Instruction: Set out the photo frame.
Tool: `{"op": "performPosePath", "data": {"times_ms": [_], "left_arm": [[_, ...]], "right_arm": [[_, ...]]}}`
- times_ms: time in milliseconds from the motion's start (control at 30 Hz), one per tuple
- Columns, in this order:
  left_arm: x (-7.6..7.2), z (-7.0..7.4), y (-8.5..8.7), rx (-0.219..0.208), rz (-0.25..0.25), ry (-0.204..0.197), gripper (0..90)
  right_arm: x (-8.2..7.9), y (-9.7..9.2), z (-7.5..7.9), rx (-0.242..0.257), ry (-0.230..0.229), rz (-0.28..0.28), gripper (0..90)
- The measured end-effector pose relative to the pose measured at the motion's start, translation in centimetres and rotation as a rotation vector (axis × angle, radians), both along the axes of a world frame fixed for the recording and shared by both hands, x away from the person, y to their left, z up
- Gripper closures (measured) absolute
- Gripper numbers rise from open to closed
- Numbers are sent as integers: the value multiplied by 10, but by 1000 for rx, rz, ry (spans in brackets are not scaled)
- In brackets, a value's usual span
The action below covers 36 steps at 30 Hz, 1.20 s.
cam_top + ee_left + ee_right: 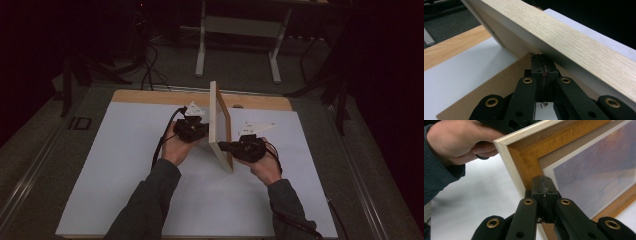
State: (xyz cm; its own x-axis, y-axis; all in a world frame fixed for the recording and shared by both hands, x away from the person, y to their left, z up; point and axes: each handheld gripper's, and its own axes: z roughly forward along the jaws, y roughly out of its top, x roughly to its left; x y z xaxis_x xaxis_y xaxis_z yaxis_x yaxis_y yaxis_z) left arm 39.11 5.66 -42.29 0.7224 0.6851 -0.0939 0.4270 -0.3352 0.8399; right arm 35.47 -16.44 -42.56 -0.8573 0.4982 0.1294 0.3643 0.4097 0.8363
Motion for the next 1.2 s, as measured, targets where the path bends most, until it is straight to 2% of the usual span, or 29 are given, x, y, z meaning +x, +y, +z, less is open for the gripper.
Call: {"op": "performPosePath", "data": {"times_ms": [433,567,733,767,833,867,1033,1200], "left_arm": [[4,-2,4,-38,-8,27,900],[4,-5,10,-65,-29,36,900],[1,-4,16,-70,-39,32,900],[-1,-3,21,-81,-33,21,900],[-1,-3,21,-81,-33,21,900],[-4,3,32,-121,-5,-1,900],[-8,8,40,-114,11,-8,900],[-11,9,49,-115,27,4,892]], "right_arm": [[-2,8,0,7,-1,22,899],[-2,13,-1,14,5,36,898],[-2,16,-2,12,6,45,899],[-2,17,-2,10,6,48,898],[-2,17,-3,9,6,49,898],[-2,18,-4,5,12,51,899],[-3,20,-5,-2,9,60,899],[-4,25,-5,-1,8,70,898]]}}
